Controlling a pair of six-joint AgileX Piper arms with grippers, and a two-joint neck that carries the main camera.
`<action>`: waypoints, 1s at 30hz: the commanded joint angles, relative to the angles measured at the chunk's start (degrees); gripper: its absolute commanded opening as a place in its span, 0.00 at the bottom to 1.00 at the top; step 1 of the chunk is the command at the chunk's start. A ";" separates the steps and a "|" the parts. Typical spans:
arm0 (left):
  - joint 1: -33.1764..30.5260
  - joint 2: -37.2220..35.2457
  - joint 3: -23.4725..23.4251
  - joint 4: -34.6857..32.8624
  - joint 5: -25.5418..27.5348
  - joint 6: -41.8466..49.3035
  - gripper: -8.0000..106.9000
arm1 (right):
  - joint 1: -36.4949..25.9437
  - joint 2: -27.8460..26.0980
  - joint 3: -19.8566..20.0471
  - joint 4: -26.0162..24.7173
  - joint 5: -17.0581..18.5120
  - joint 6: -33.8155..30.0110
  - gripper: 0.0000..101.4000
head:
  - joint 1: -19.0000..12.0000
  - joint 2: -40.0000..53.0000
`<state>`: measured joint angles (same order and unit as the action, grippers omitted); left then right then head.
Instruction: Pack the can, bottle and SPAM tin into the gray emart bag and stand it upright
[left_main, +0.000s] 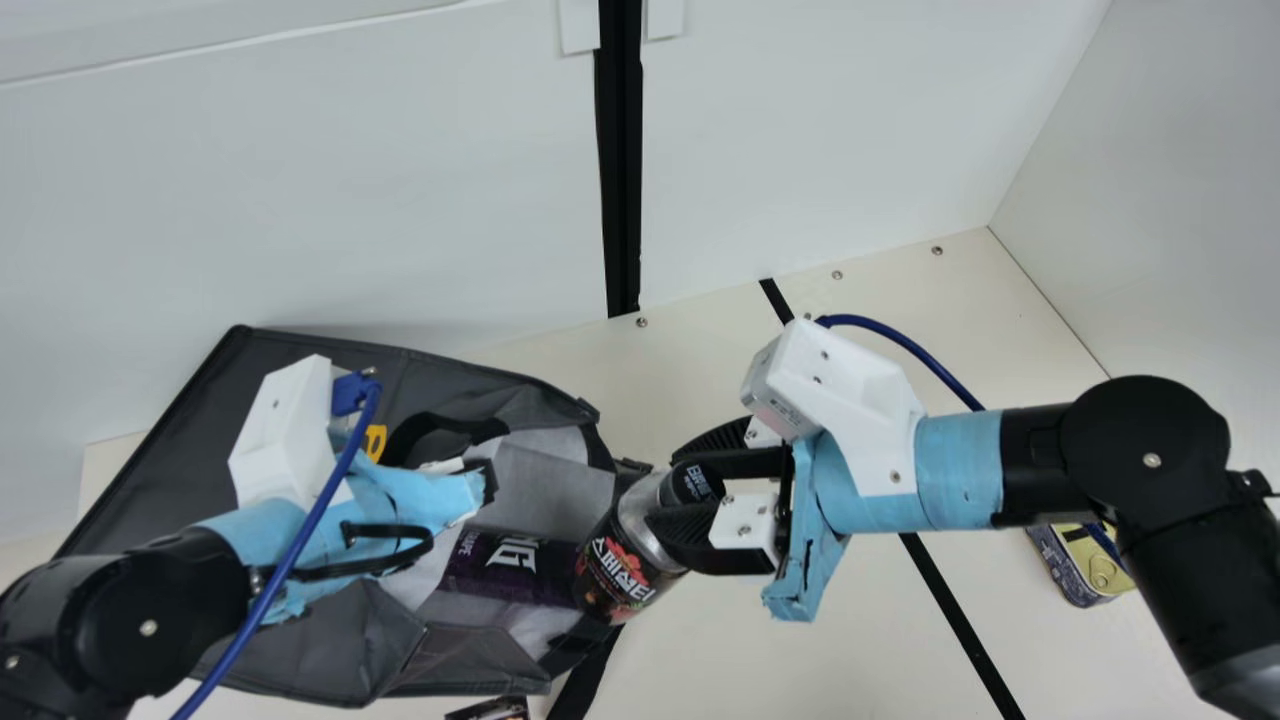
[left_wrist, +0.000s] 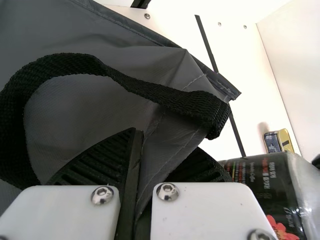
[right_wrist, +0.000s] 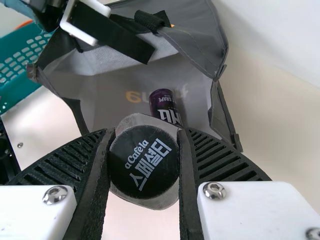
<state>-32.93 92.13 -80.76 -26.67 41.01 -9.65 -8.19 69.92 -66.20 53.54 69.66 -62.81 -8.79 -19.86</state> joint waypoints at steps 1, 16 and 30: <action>0.00 0.00 0.00 0.00 0.00 0.00 0.00 | -0.05 0.27 0.15 0.68 0.24 -0.26 0.00 | -1.21 -0.14; 0.00 0.00 0.00 0.00 0.00 0.00 0.00 | 3.20 3.93 -0.95 3.11 -1.06 0.11 0.00 | -1.21 -0.14; 0.00 0.00 0.00 0.00 0.00 0.00 0.00 | 12.40 9.82 0.18 5.16 -10.40 0.84 0.00 | -1.21 -0.14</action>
<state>-32.93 92.13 -80.76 -26.67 41.01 -9.65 3.51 79.37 -66.04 58.81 60.07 -61.97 -8.79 -19.86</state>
